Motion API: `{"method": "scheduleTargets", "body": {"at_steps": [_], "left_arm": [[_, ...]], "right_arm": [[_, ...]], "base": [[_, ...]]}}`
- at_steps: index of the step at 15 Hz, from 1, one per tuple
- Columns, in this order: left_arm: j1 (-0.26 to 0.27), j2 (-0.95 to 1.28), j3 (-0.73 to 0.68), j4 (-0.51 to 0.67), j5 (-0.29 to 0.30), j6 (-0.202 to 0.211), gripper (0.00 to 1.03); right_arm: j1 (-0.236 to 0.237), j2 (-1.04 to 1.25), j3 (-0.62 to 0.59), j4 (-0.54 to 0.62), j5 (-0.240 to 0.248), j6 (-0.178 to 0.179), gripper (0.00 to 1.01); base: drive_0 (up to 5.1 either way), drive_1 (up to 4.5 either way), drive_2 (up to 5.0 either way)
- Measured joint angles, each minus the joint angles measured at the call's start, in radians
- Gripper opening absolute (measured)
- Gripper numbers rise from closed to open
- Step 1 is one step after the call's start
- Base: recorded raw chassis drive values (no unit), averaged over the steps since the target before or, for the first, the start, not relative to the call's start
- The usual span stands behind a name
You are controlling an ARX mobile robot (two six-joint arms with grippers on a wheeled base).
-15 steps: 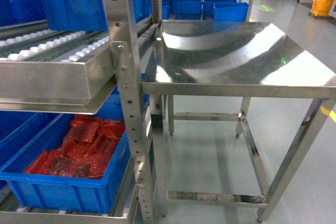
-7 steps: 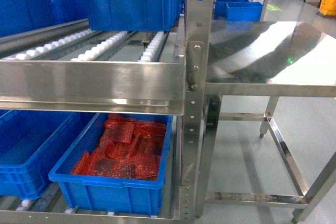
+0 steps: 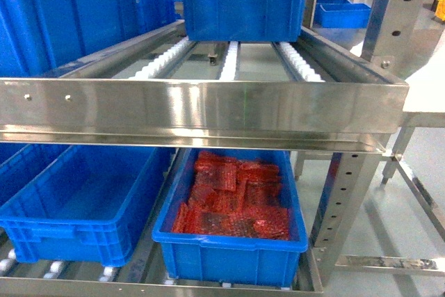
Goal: Pick blue part to blue bin on bottom shelf
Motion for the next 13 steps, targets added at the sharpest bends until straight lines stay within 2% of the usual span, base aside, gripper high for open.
{"method": "scheduleTargets", "body": {"at_steps": [13], "left_arm": [[0.000,-0.002,0.000,0.001,-0.009,0.000,0.43]], "right_arm": [[0.000,0.000,0.000,0.003,-0.004,0.000,0.98]], "base": [[-5.1,2.29,2.3]]}}
